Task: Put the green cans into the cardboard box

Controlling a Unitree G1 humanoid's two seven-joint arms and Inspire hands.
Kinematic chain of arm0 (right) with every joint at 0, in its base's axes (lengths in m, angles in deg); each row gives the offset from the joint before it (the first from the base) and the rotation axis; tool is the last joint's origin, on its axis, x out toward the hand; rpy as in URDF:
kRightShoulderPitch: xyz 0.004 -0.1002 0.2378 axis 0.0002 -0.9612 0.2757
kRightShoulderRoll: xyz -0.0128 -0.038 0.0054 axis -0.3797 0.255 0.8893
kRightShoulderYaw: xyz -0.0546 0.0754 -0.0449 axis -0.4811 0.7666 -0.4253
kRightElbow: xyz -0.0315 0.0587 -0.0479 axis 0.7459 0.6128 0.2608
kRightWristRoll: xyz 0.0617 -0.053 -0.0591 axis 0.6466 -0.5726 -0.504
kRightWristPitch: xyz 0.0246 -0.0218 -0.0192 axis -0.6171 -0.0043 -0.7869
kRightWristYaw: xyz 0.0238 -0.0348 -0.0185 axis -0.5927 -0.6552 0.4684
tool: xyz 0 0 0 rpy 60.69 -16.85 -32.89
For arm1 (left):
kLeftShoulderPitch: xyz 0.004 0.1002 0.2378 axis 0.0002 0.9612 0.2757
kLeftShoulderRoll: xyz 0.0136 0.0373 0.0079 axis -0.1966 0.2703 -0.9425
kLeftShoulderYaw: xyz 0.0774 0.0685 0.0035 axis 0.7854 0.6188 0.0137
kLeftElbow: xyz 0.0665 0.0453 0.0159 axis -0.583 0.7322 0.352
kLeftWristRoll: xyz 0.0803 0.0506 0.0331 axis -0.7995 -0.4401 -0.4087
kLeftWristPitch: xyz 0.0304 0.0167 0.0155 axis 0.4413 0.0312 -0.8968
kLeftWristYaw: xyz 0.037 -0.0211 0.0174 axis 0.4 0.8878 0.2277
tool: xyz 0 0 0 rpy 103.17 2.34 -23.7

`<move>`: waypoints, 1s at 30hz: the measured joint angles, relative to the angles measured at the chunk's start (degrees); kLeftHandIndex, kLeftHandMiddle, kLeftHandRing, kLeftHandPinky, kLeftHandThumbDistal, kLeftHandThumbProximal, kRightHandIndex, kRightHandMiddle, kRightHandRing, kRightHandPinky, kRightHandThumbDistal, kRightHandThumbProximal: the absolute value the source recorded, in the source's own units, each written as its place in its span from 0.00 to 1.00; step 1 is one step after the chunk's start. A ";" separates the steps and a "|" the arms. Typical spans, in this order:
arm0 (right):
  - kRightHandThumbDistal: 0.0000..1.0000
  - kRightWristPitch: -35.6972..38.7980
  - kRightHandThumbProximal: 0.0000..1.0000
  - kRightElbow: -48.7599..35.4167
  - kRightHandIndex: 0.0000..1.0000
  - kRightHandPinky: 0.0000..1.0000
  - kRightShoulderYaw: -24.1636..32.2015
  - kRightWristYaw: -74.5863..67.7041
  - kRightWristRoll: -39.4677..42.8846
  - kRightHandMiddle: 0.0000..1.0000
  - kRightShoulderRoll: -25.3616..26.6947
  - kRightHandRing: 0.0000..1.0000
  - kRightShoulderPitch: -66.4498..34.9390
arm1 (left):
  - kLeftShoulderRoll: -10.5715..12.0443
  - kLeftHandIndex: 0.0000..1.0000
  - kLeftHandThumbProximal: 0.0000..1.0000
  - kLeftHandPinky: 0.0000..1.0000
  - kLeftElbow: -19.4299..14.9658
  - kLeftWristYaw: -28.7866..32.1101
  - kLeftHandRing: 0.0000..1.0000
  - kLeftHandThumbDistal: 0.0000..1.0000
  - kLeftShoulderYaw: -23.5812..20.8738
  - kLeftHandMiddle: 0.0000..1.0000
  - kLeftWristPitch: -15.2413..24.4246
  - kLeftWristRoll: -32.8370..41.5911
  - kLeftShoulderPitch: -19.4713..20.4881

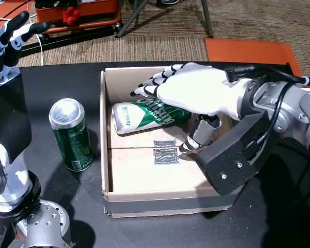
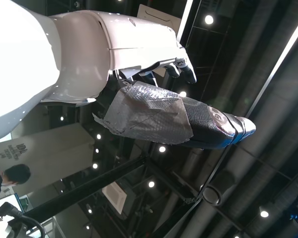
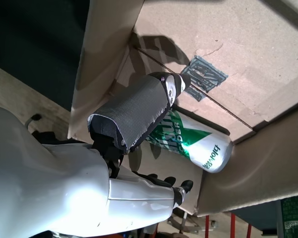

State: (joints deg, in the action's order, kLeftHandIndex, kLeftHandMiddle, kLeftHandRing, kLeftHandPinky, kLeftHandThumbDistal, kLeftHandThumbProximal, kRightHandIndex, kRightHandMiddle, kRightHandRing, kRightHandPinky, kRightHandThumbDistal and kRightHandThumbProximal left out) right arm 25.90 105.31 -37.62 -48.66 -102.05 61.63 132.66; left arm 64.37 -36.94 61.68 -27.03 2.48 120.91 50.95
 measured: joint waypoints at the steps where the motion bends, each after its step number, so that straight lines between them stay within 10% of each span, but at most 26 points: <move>1: 1.00 0.00 0.43 0.00 1.00 1.00 0.02 0.00 0.00 1.00 0.00 1.00 0.00 | 0.00 0.69 0.76 0.87 0.00 -0.02 0.94 0.79 0.00 0.80 0.00 -0.04 0.00; 12: 1.00 0.03 0.34 0.00 0.99 0.98 0.85 0.00 0.47 1.00 0.00 1.00 0.00 | 0.00 0.70 0.79 0.88 0.00 0.06 0.95 0.79 -0.11 0.81 0.24 0.00 0.00; 14: 1.00 0.30 0.28 -0.11 0.93 0.89 1.85 -1.37 1.06 0.93 0.04 0.92 -0.02 | -0.01 0.71 0.79 0.88 0.02 0.17 0.95 0.80 -0.14 0.81 0.18 0.00 0.00; 17: 0.87 1.40 0.04 -1.32 0.58 0.57 2.25 -9.83 1.19 0.53 0.56 0.53 -0.33 | -0.03 0.70 0.79 0.89 0.10 0.44 0.95 0.78 -0.19 0.81 0.08 0.02 0.00; 20: 0.73 1.85 0.01 -2.70 0.24 0.35 2.26 -24.13 0.29 0.26 1.06 0.31 -0.71 | -0.05 0.69 0.77 0.89 0.37 0.47 0.95 0.74 -0.58 0.81 0.10 0.04 -0.01; 30: 0.56 2.80 0.00 -3.19 0.17 0.27 2.99 -43.44 -1.17 0.20 4.17 0.22 -2.25 | -0.07 0.67 0.79 0.92 2.68 2.08 0.98 0.71 -2.32 0.83 -0.49 0.18 -0.12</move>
State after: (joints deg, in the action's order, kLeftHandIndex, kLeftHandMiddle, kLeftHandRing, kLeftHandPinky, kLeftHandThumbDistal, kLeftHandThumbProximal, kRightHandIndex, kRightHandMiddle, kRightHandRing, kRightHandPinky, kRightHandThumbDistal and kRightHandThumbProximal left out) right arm 28.70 102.11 -34.63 -92.09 -103.22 65.79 130.41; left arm 64.30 -34.26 63.76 -29.35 1.99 121.09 50.82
